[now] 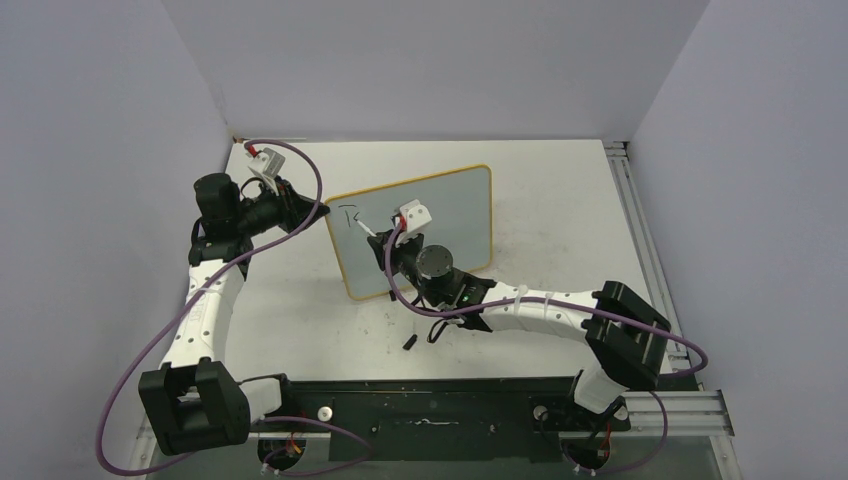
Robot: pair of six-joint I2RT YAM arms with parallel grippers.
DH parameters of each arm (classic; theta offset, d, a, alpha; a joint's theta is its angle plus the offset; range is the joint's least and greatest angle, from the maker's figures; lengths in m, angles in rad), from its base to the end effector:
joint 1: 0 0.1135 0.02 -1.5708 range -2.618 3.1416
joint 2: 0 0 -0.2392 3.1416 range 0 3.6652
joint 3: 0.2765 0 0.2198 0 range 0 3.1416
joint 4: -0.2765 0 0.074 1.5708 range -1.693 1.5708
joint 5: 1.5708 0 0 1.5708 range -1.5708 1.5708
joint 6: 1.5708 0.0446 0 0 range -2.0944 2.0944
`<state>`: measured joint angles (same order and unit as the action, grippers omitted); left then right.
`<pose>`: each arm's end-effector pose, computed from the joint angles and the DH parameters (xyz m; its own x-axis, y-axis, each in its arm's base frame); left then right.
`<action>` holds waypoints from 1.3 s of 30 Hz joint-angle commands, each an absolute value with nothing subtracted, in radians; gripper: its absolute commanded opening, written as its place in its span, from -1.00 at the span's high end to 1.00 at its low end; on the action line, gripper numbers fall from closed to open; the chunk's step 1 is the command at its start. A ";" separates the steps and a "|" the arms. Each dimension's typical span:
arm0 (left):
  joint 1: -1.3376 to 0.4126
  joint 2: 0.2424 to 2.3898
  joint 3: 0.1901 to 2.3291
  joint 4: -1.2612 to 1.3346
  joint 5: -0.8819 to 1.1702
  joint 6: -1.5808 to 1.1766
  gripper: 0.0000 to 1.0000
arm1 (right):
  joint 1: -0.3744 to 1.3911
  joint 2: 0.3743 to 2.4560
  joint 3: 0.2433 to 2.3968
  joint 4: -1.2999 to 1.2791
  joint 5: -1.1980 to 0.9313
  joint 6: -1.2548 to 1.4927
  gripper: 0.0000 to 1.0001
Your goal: Write a sentence on the whiteboard
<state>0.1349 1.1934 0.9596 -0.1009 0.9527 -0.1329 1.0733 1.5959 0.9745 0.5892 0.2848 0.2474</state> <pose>0.2484 -0.0030 0.3125 -0.4134 -0.1336 -0.9007 0.6357 0.6659 -0.3905 0.1779 0.3012 0.2745 -0.1886 0.1452 -0.9713 -0.6840 0.6903 0.2360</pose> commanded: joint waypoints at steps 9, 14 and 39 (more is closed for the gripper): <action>0.147 1.183 0.967 -0.095 0.962 -0.123 1.00 | 1.061 1.527 0.967 0.627 0.360 0.233 0.89; 0.147 1.183 0.966 -0.096 0.963 -0.123 1.00 | 1.059 1.538 0.983 0.639 0.341 0.230 0.89; 0.146 1.185 0.968 -0.098 0.962 -0.121 1.00 | 1.058 1.567 1.012 0.683 0.300 0.222 0.89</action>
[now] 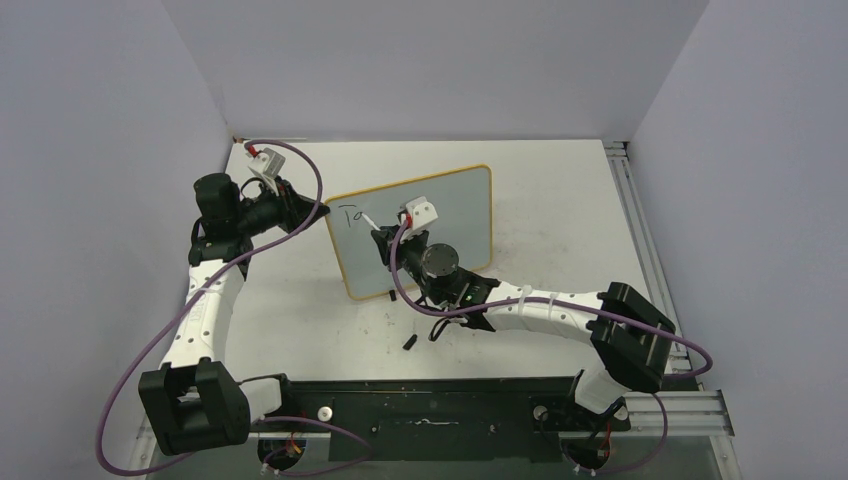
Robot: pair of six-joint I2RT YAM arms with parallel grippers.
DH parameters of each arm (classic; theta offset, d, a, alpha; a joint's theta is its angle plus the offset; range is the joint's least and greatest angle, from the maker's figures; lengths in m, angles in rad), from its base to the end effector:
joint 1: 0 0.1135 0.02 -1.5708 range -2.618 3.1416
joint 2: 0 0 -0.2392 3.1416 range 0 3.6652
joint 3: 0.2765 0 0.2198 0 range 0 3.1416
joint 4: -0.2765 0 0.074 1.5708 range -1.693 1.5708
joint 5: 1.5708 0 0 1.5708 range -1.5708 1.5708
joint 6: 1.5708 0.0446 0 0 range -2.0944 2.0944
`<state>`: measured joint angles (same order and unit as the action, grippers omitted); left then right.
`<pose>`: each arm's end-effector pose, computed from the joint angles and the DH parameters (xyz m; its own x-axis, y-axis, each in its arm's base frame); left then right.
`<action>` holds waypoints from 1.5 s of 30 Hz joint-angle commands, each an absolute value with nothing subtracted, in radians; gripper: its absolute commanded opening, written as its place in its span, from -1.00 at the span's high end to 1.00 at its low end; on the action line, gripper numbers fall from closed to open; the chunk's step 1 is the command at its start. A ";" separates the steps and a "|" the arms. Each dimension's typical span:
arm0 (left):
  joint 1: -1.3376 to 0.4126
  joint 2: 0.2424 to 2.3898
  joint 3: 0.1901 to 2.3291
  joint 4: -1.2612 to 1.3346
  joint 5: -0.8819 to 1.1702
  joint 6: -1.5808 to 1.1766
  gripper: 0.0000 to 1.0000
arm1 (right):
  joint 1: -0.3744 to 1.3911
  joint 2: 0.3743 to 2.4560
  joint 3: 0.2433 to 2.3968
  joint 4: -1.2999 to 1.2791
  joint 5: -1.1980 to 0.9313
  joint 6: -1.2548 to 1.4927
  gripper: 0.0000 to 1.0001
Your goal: Write a sentence on the whiteboard
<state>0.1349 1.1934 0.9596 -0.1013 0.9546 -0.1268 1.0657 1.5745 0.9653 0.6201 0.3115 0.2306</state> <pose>0.2483 -0.0030 0.3124 -0.4100 -0.1294 -0.9029 0.6393 0.6653 -0.3856 0.1789 0.2954 0.2822 -0.1514 0.1759 -0.9727 -0.6678 0.7073 0.2318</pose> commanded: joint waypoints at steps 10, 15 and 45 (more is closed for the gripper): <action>0.146 1.184 0.968 -0.098 0.959 -0.120 1.00 | 1.064 1.532 0.994 0.685 0.266 0.222 0.89; 0.149 1.185 0.968 -0.098 0.957 -0.120 1.00 | 1.065 1.492 0.958 0.688 0.281 0.219 0.89; 0.151 1.188 0.967 -0.100 0.956 -0.120 1.00 | 1.015 1.516 0.934 0.675 0.254 0.233 0.89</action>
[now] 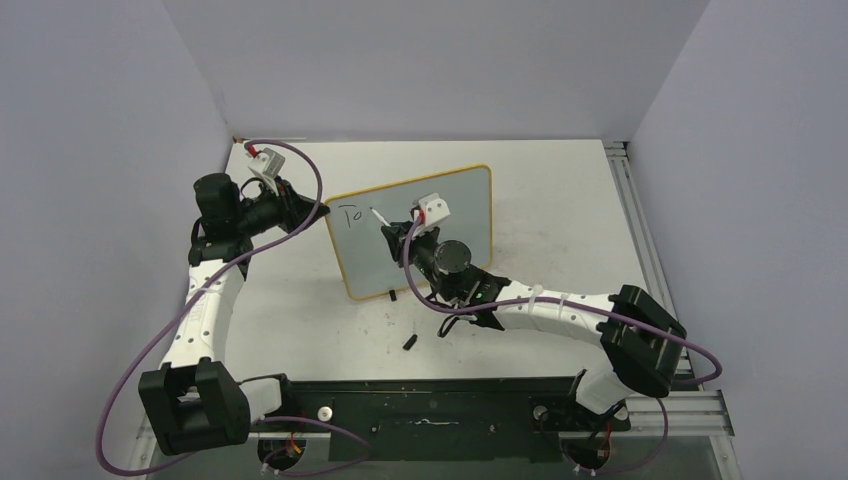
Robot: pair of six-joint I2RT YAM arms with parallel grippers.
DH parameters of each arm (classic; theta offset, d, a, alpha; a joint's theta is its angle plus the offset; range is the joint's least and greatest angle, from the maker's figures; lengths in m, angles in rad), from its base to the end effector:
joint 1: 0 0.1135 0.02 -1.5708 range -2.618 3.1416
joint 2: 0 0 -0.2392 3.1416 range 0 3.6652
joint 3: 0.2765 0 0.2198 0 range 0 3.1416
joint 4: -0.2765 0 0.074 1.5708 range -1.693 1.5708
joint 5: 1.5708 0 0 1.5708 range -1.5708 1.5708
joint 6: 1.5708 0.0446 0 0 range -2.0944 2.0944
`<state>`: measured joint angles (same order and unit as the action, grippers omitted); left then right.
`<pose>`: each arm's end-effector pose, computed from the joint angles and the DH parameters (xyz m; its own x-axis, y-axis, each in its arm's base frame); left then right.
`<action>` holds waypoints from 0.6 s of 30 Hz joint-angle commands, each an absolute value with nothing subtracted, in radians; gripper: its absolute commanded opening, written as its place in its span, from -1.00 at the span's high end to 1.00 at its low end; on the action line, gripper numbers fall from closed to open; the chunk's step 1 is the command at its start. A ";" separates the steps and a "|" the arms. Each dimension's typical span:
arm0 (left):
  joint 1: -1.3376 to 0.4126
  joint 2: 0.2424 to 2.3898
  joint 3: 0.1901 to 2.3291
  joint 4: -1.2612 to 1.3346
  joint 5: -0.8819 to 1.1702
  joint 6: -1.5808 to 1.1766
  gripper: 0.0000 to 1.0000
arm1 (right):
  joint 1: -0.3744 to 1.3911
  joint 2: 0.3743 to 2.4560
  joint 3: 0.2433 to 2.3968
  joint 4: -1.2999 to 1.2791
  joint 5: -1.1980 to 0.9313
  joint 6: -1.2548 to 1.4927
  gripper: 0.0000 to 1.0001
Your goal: Write a sentence on the whiteboard
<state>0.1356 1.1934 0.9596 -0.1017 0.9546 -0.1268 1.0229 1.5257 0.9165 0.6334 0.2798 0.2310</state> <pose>0.2483 -0.0029 0.3124 -0.4103 -0.1297 -0.9027 0.6386 0.6657 -0.3859 0.1844 0.2785 0.2835 -0.1426 0.1887 -0.9716 -0.6615 0.7120 0.2354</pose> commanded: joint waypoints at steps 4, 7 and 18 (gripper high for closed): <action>0.150 1.188 0.968 -0.100 0.956 -0.120 1.00 | 1.015 1.526 0.943 0.666 0.235 0.228 0.89; 0.152 1.189 0.968 -0.100 0.956 -0.120 1.00 | 1.015 1.534 0.947 0.659 0.222 0.228 0.89; 0.152 1.187 0.969 -0.100 0.957 -0.119 1.00 | 1.017 1.538 0.929 0.627 0.213 0.237 0.89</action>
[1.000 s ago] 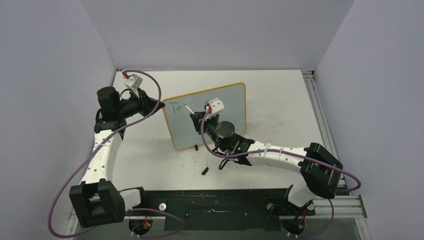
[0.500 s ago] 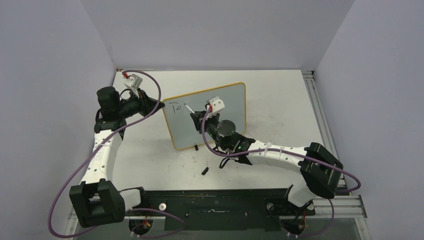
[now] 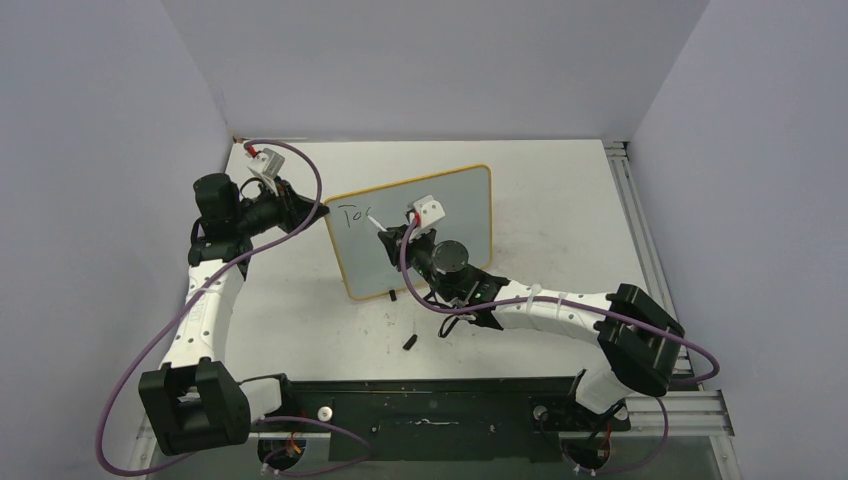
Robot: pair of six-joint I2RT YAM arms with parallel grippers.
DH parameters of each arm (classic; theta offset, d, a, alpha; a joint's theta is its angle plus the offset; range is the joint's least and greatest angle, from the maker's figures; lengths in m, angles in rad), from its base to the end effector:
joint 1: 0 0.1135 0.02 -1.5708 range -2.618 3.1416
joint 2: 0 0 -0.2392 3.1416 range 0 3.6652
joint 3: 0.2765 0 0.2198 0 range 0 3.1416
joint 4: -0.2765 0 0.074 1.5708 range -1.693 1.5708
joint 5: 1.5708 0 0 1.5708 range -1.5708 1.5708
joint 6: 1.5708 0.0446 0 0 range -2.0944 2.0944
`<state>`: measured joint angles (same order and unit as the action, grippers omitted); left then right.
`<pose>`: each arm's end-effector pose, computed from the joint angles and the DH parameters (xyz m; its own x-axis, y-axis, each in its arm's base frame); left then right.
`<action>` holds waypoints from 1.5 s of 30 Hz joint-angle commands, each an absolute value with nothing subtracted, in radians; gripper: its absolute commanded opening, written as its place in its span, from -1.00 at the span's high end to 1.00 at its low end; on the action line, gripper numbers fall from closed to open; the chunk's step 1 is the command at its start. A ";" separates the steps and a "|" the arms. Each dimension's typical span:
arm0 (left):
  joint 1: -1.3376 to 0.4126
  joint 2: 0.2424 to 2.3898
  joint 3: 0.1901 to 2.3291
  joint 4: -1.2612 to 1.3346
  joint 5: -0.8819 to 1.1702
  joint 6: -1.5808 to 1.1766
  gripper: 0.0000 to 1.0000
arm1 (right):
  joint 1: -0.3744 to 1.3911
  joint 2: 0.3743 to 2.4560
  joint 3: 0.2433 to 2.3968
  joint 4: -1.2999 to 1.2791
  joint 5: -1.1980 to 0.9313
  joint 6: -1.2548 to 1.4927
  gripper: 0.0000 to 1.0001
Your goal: Write a sentence on the whiteboard
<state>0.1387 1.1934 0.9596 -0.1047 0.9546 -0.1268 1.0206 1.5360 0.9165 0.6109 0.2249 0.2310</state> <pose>0.2482 -0.0021 0.3121 -0.4125 -0.1314 -0.9014 0.6354 0.6675 -0.3881 0.1842 0.2813 0.2776 -0.1679 0.1531 -0.9738 -0.6943 0.6829 0.2271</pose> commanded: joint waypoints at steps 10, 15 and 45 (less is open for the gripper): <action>0.150 1.187 0.967 -0.100 0.957 -0.120 1.00 | 1.016 1.514 0.913 0.615 0.250 0.230 0.89; 0.151 1.186 0.968 -0.100 0.956 -0.120 1.00 | 1.017 1.504 0.913 0.621 0.266 0.228 0.89; 0.153 1.186 0.968 -0.100 0.960 -0.120 1.00 | 0.989 1.489 0.970 0.709 0.287 0.182 0.89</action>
